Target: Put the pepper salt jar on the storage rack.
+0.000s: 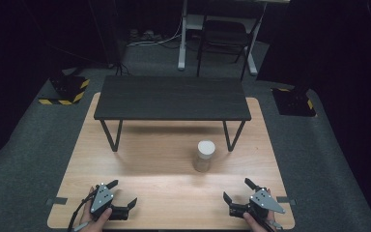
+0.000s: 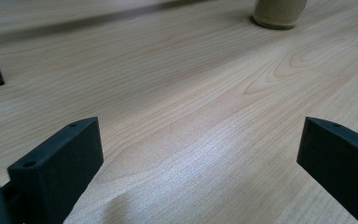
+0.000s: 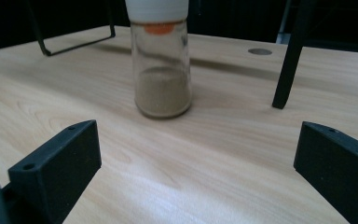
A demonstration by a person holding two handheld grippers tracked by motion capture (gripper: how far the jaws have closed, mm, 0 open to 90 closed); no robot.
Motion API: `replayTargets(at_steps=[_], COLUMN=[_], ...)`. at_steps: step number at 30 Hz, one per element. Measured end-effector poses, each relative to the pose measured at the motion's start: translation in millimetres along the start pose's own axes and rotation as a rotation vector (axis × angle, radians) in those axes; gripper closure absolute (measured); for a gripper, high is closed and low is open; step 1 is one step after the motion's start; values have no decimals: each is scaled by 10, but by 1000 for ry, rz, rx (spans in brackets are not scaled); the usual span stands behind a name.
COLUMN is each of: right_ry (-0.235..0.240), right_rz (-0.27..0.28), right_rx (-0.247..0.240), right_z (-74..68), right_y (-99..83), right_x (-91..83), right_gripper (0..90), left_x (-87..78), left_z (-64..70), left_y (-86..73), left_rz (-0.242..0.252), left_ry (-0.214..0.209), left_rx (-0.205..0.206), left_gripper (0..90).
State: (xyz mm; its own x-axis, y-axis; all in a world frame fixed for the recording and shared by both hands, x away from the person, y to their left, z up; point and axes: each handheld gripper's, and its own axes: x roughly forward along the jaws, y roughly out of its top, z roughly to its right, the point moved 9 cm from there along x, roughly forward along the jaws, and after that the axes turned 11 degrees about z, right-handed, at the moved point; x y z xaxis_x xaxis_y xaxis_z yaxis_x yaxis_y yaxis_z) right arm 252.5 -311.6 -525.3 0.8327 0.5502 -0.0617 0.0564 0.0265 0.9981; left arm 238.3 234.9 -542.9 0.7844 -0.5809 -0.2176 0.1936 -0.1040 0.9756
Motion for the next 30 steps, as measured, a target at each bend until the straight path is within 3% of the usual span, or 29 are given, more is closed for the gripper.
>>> replayTargets(at_steps=[9,15,21,22,30], right_ry=[8,26,29,29,14], right_rz=[56,66,62,62,59], right_rx=[16,-6,-9,-9,-14], right_z=[-55,-81,-121,-121,-236], right_y=[316,553,730,730,623], right_x=[33,190,572,572,1068], right_gripper=[1,0,1,1,22], left_x=[-7,-10,-13,-13,-26], left_z=[3,0,-4,-5,-4], left_y=[-1,-3,-3,-3,-8], left_rz=[1,3,4,4,10], left_ry=[1,0,-1,-2,-2], left_rx=[-4,-7,-9,-9,-15], left_gripper=[6,6,6,6,6])
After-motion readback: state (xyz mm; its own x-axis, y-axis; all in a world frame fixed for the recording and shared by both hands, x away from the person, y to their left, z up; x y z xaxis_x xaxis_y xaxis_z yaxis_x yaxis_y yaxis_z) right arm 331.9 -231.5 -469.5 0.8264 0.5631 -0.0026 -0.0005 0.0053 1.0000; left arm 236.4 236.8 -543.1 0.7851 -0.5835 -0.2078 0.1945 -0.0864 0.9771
